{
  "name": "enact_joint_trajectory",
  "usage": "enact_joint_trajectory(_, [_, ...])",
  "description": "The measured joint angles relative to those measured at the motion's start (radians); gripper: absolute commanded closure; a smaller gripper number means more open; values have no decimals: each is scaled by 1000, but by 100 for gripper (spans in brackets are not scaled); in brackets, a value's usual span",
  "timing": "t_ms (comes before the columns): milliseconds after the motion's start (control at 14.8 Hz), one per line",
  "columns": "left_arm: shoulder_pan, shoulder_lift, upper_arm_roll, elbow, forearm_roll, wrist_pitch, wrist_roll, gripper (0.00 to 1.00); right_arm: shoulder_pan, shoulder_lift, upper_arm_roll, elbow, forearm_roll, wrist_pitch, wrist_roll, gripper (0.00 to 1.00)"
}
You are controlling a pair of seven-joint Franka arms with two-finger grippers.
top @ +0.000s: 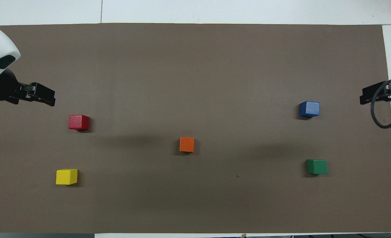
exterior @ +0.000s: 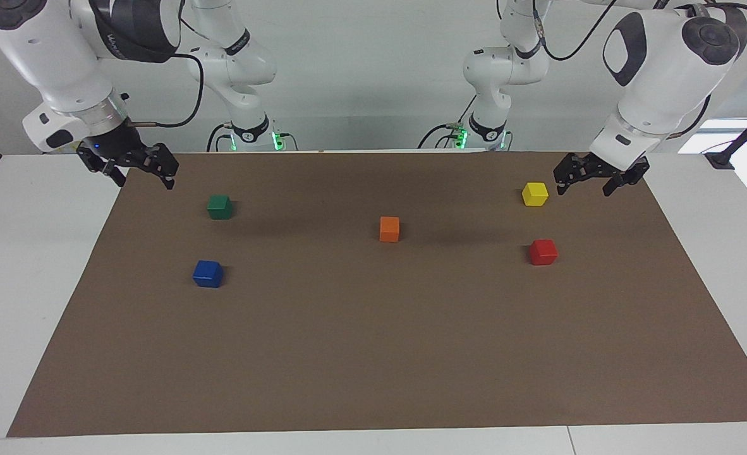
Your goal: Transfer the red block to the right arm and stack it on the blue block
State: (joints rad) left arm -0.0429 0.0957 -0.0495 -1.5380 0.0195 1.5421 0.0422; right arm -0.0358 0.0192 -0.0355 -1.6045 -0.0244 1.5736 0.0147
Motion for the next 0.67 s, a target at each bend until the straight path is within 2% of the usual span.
enact_joint_trajectory(673, [-1, -3, 27, -15, 0, 9, -1, 0, 0, -1, 0, 0, 0, 0, 0, 0])
